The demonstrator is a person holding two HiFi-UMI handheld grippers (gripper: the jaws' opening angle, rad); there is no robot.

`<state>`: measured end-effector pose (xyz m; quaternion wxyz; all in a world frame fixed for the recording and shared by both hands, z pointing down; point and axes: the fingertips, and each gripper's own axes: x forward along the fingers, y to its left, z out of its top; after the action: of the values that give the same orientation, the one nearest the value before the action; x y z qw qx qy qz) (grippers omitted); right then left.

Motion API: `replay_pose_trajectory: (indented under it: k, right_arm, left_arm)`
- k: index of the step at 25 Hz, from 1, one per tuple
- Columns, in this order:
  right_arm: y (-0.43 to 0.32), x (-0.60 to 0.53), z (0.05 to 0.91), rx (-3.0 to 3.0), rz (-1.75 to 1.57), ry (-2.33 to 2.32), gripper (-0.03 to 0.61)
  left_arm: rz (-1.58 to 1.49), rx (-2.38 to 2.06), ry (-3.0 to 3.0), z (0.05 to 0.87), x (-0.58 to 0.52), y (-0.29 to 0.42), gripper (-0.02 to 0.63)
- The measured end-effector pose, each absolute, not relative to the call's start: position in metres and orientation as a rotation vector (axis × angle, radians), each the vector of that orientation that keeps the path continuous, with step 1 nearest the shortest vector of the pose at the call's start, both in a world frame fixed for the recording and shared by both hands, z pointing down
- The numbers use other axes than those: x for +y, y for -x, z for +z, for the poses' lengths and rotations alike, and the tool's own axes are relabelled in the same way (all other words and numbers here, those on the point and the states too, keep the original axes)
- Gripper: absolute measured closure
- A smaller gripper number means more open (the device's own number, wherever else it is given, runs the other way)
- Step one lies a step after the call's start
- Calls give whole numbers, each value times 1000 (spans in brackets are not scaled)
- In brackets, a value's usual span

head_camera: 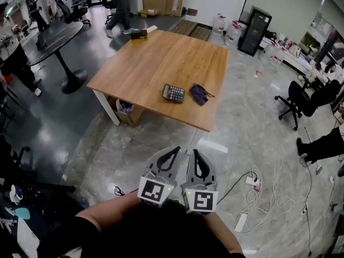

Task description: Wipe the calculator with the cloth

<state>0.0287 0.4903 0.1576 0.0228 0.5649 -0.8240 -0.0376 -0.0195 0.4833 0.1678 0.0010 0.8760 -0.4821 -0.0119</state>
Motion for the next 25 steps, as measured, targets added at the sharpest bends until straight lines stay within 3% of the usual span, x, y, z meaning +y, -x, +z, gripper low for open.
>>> replay_pose_trajectory:
  k: [13, 25]
  right_arm:
    - [-53, 484, 173, -2617, 35, -1668, 563]
    - [-62, 385, 216, -2539, 158, -1647, 563]
  left_arm:
    - [-39, -1548, -2688, 177, 485, -8, 606]
    - [39, -1531, -2598, 210, 370, -6, 606]
